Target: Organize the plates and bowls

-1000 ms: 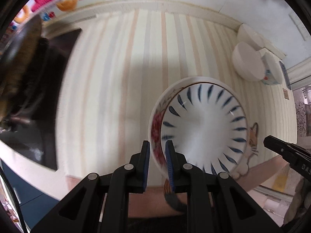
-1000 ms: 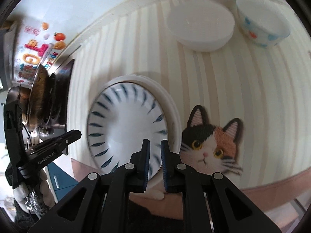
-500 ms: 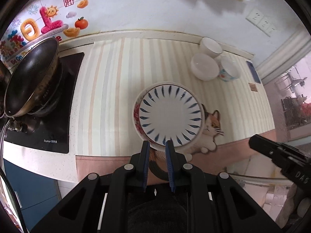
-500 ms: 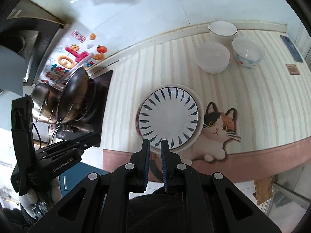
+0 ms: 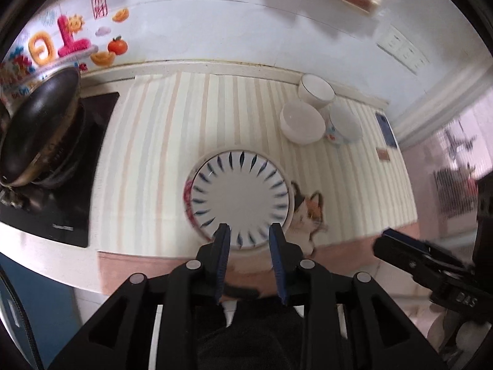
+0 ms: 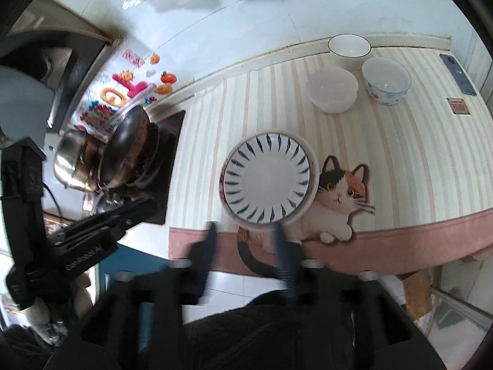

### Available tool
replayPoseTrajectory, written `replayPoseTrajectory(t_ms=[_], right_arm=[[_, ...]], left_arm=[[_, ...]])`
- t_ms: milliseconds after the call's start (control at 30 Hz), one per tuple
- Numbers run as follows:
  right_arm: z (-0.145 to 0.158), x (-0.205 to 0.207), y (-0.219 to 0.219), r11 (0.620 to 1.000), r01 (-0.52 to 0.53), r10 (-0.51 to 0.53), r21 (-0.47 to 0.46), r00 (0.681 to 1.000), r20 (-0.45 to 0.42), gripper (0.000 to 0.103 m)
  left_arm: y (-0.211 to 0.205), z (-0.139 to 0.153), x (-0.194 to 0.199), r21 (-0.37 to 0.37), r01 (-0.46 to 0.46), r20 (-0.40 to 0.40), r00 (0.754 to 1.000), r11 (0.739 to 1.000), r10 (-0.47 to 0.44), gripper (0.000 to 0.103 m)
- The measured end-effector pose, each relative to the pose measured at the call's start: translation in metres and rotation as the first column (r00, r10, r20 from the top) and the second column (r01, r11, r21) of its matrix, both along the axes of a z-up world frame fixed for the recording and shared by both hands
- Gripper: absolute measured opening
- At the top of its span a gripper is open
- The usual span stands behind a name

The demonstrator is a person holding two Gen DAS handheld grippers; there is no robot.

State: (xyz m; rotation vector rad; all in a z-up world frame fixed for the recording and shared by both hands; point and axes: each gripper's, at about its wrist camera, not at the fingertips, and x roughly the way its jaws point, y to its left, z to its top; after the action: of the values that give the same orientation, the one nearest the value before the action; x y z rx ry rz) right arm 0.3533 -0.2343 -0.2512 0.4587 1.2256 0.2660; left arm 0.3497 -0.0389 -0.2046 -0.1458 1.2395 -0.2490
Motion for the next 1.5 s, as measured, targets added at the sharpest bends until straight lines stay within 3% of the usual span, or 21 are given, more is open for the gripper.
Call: replayPoseTrajectory(t_ms=[233,367,567,767,1033,1300,1500], right_arm=[[-0.021,0.061,-0.065,0.998,0.042,-0.043,0.039,0.999,0.016,0.053],[-0.068,0.117,-0.113,0.995,0.078,-0.075,0.061,0.996,-0.046,0.053],[-0.147,0.188,-0.168,0.983,0.157,-0.143,0.099,0.98,-0.14,0.052],[-0.195,0.23,-0.181,0.972,0.199,-0.173,0.124,0.966,-0.192,0.046],[-0.223,0.255,-0.161,0.982,0.178,-0.163,0.061,0.967,-0.198,0.017],[-0.221,0.257,-0.148,0.989,0.146,-0.146,-0.018,0.972,-0.184,0.015],[-0.21,0.247,-0.143,0.993,0.114,-0.118,-0.031,0.978,-0.169,0.015]], left_arm=[[-0.042,-0.029,0.085,-0.016,-0.115,-0.043,0.993,0.993,0.114,0.024],[-0.079,-0.061,0.141,0.023,-0.137,-0.082,0.987,0.99,0.138,0.024],[-0.126,-0.126,0.214,0.075,-0.083,-0.212,0.973,0.994,0.097,0.024],[-0.158,-0.171,0.254,0.107,0.018,-0.273,0.962,0.994,0.012,0.024],[-0.171,-0.201,0.263,0.115,0.095,-0.297,0.953,0.989,-0.057,0.011],[-0.175,-0.199,0.25,0.13,0.103,-0.275,0.959,0.986,-0.064,0.011],[-0.18,-0.178,0.22,0.142,0.113,-0.228,0.97,0.983,-0.079,0.011]])
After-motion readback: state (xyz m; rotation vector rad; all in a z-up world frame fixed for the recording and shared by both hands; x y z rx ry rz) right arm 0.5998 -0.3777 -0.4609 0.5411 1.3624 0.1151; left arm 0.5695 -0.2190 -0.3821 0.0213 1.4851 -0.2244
